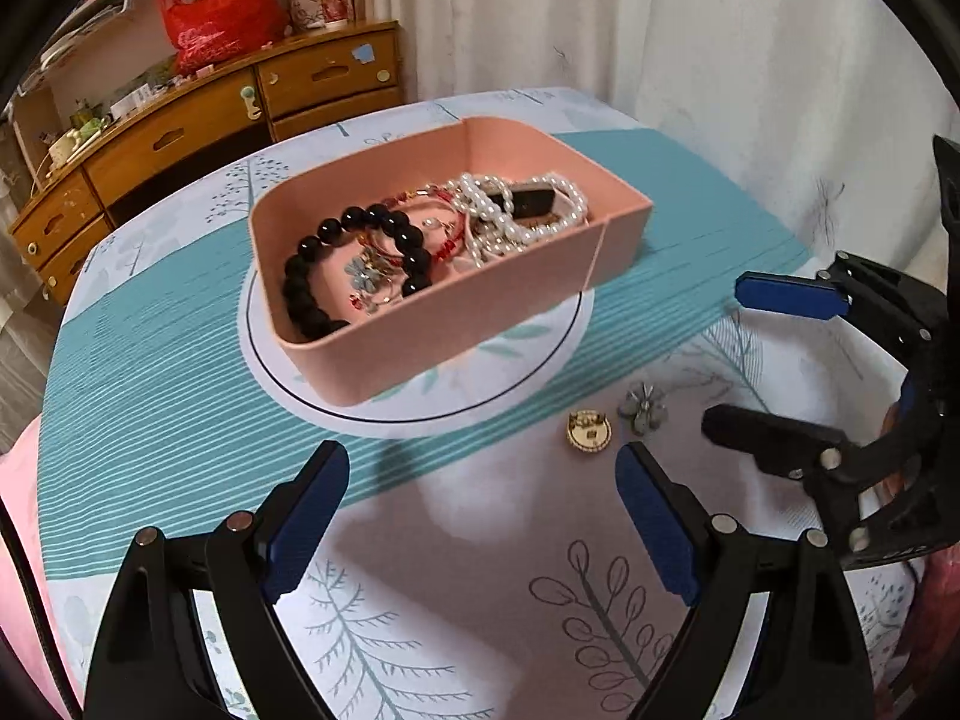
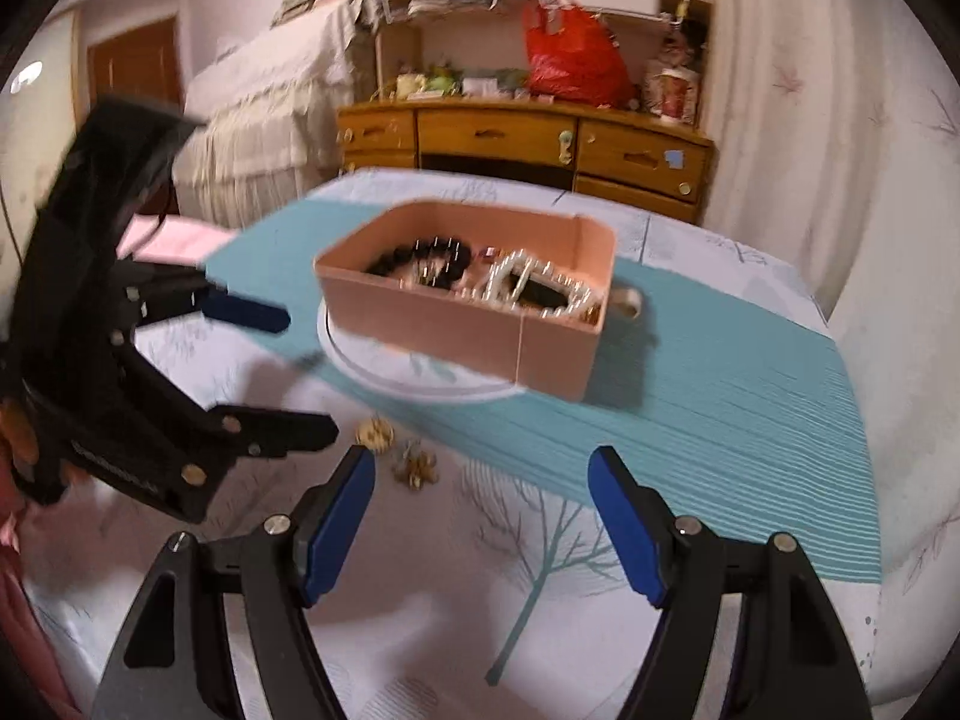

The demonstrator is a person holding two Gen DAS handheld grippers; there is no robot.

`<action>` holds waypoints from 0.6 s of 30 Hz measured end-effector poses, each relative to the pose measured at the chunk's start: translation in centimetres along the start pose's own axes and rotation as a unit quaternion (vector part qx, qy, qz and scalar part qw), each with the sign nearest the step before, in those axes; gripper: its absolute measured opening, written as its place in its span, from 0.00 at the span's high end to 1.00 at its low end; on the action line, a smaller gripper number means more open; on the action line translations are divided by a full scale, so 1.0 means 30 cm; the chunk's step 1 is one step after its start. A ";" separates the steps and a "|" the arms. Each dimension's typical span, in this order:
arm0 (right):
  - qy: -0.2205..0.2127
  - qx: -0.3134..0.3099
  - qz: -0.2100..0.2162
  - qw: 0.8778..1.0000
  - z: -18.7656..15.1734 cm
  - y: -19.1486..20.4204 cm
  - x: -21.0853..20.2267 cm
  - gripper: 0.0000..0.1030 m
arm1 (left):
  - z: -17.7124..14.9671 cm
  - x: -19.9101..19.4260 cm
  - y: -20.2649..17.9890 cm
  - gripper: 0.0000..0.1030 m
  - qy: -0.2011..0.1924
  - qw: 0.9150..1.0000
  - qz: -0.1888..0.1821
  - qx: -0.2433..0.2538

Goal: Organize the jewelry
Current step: 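Withdraw both tools from the box toward the gold coin and brooch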

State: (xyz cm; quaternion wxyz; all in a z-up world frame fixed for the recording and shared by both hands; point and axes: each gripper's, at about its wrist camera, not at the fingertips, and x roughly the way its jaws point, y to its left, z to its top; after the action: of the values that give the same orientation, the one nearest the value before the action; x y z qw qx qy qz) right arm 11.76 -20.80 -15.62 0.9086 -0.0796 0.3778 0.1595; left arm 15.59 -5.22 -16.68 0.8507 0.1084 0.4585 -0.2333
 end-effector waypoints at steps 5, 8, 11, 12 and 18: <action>0.020 -0.032 0.011 0.999 -0.018 0.027 0.033 0.28 | -0.016 0.015 -0.006 0.13 -0.002 1.000 -0.013 0.014; 0.031 -0.039 0.020 0.999 -0.021 0.039 0.044 0.28 | -0.017 0.023 -0.011 0.13 -0.006 1.000 -0.017 0.022; 0.051 -0.042 0.016 0.998 -0.024 0.045 0.067 0.28 | -0.013 0.039 -0.016 0.13 -0.004 0.999 -0.017 0.028; 0.056 -0.043 0.015 0.997 -0.022 0.050 0.071 0.28 | -0.011 0.043 -0.016 0.13 -0.003 0.999 -0.022 0.027; 0.059 -0.033 0.025 0.997 -0.022 0.043 0.069 0.27 | 0.008 0.071 -0.035 0.12 -0.005 0.999 -0.022 0.043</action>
State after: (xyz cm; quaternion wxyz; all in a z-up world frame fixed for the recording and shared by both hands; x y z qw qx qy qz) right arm 12.25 -19.30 -17.58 0.8775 -0.1093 0.4267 0.1897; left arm 16.23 -6.85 -18.29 0.8421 0.1341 0.4460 -0.2719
